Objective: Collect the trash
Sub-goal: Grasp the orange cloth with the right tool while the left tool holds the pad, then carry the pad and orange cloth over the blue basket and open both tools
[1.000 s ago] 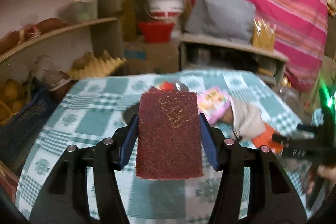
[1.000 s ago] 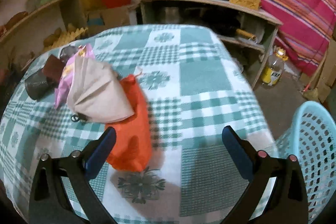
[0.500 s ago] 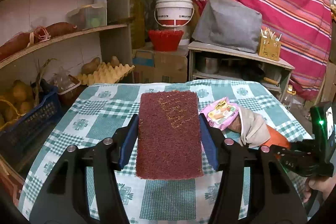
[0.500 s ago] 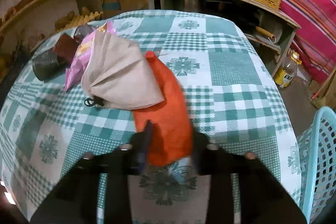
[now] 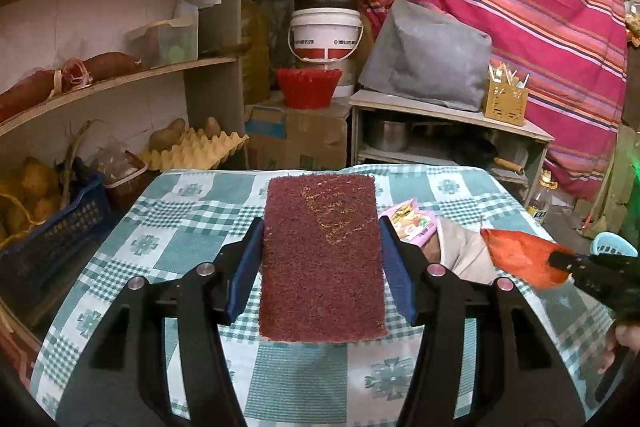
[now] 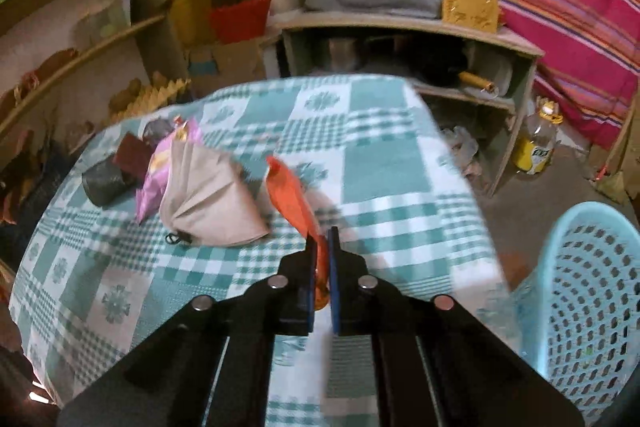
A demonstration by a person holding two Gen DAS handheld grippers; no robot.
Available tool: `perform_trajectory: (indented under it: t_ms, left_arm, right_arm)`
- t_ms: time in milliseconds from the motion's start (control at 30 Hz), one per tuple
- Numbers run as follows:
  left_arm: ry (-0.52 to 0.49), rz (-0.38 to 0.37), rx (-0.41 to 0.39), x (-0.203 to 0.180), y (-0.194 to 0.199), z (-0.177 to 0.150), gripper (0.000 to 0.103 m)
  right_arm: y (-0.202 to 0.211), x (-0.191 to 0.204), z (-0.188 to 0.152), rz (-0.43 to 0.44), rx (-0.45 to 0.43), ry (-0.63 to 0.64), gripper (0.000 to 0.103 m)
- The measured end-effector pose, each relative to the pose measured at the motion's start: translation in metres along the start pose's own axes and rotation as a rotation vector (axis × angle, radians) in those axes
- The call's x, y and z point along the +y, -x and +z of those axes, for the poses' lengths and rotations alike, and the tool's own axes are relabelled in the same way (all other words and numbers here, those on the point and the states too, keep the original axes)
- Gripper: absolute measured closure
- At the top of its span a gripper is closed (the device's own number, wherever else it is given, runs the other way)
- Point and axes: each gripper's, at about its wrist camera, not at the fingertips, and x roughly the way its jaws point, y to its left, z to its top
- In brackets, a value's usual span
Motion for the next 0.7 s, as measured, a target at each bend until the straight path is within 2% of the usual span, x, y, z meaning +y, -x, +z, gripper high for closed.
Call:
perform_trajectory:
  t_ms: [367,700]
  left_arm:
    - [-0.036,-0.024,-0.021,-0.032,0.006,0.0,0.048]
    - [-0.067,-0.087,-0.023,-0.078,0.006,-0.002,0.048]
  right_arm:
    - [0.046,-0.033,0.002,-0.009,-0.097,-0.02,0.098]
    - [0.085,-0.079,-0.001,-0.048,-0.168,-0.067,0.098]
